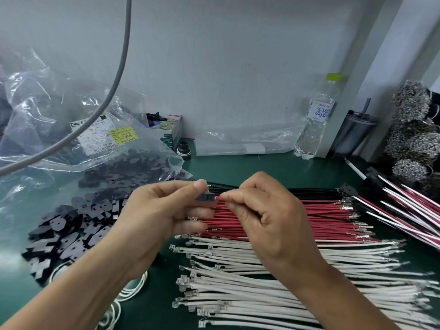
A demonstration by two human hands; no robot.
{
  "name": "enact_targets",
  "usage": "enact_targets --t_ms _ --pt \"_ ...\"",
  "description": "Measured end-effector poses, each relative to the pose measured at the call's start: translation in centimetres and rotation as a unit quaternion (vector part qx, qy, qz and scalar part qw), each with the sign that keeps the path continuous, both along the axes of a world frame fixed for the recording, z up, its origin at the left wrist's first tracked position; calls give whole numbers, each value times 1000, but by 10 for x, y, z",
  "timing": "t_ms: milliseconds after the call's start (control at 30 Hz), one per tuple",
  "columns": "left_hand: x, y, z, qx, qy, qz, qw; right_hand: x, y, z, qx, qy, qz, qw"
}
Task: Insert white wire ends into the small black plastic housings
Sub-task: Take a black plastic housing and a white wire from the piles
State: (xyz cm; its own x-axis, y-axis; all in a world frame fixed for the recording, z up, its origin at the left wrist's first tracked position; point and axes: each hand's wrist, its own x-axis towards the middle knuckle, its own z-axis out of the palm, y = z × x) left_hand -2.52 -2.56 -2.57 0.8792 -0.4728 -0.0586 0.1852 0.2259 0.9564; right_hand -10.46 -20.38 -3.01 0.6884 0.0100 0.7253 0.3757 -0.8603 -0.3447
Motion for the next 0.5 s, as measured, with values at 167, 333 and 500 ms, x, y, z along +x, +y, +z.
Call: enact_targets --t_ms 167,333,500 --pt "-4 3 1 99 -220 25 970 -1 -9 4 9 38 -33 999" --pt "-3 5 -4 112 -181 -10 977 0 -4 5 -27 40 -8 999" --pt "0 8 -4 114 -195 -29 974 0 -7 9 -45 58 6 997"
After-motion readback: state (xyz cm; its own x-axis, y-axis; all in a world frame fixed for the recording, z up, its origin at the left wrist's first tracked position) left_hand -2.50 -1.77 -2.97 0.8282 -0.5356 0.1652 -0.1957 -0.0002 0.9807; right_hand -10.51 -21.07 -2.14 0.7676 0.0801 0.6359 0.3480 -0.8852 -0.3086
